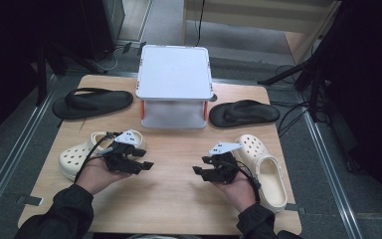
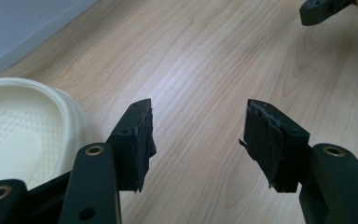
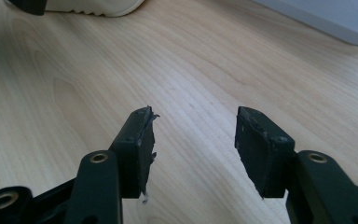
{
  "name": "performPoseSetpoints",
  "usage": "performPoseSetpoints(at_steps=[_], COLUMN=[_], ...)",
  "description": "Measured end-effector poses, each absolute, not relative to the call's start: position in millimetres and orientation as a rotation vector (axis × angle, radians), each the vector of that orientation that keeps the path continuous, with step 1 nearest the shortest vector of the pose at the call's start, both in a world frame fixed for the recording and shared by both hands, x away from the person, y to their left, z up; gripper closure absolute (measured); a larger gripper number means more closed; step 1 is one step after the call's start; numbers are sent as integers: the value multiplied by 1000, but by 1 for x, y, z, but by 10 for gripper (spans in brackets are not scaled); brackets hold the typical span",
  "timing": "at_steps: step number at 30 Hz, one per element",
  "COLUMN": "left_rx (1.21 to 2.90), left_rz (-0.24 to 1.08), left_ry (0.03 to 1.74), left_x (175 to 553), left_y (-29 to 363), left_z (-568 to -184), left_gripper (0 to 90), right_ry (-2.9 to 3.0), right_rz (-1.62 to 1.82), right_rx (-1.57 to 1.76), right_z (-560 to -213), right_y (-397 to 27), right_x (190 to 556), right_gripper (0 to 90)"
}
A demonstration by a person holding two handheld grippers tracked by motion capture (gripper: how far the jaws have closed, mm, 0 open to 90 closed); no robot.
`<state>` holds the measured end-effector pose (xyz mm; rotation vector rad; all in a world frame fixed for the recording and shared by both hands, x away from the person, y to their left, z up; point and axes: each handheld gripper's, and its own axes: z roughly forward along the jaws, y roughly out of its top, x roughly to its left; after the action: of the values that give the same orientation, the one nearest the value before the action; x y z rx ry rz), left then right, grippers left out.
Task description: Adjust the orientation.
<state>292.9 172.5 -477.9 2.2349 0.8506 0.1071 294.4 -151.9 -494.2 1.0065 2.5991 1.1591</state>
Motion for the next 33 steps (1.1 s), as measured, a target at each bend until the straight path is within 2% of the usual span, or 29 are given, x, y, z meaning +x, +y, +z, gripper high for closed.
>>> performPoseSetpoints(at_steps=[9,24,33], left_rx=[2221,2210,2375], left_rz=[90,84,110], left_ry=[844,939,956], left_x=[294,308,329], left_y=[180,205,224], left_z=[-472,-450,-435], left_gripper=[421,474,474], right_ry=[2597,2612,2615], right_rz=[1157,1115,1087], right_rx=[1001,1017,1006], right_z=[-495,-496,-498], right_y=[-152,-154,-152], right_x=[295,294,293], right_gripper=[471,492,485])
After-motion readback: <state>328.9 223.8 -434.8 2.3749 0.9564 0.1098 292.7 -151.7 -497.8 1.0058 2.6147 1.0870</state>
